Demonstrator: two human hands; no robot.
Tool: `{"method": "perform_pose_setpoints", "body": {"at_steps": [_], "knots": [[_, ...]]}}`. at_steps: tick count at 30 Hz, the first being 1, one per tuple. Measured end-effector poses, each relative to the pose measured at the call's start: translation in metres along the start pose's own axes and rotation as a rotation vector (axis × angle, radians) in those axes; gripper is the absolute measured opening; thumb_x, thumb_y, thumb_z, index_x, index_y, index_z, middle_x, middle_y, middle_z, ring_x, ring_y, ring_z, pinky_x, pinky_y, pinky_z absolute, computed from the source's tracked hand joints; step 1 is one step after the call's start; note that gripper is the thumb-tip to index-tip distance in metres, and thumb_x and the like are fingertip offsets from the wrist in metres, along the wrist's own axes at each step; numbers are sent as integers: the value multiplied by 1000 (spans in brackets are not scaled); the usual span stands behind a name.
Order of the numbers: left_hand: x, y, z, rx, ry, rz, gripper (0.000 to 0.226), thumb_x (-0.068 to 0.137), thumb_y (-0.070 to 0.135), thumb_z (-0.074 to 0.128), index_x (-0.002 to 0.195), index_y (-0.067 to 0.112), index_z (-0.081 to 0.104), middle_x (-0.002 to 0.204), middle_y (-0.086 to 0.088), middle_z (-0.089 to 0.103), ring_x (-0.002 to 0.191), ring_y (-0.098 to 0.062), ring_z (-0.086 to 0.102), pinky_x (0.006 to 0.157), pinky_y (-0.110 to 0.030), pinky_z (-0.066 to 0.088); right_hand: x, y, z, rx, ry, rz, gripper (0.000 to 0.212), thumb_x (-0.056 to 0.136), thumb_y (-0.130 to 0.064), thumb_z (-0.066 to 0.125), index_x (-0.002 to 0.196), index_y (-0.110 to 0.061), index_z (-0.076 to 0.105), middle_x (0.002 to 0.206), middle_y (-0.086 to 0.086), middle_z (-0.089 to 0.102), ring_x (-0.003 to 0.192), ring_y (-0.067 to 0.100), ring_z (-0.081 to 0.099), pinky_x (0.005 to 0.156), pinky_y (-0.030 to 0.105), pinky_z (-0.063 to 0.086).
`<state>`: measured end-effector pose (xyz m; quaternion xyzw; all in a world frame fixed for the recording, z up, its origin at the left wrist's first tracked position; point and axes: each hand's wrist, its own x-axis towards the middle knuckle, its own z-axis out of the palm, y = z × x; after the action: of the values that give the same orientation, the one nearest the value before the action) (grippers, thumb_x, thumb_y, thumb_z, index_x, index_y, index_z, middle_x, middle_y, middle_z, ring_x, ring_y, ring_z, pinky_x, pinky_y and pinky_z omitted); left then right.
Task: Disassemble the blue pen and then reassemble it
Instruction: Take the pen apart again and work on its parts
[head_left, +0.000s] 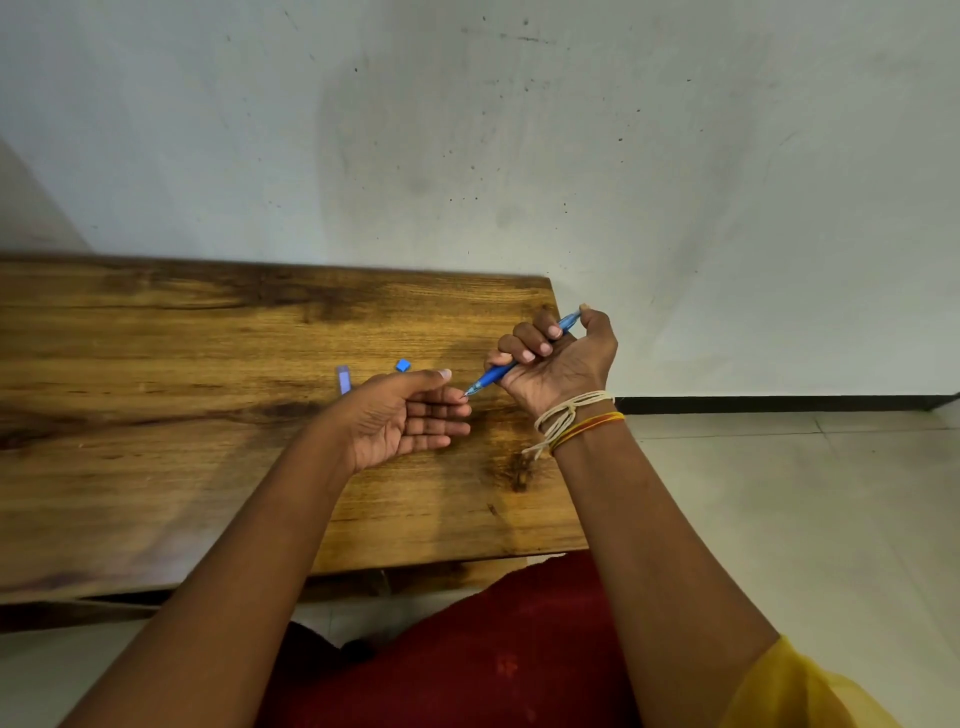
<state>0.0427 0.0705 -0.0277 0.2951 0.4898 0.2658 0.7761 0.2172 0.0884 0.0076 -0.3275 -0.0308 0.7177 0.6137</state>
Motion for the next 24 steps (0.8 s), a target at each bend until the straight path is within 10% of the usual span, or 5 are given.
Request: {"method": "perform_pose_setpoints", "body": {"at_steps": [24], "knots": [[-2,1,0,0,0,0,26,87,29,64,81,7,75,98,-16,74,89,-28,73,70,-30,60,-1,1,2,-10,0,-5,47,86,-51,33,55,-16,37,42,-3,27,45,13,25,57,26,27]]}}
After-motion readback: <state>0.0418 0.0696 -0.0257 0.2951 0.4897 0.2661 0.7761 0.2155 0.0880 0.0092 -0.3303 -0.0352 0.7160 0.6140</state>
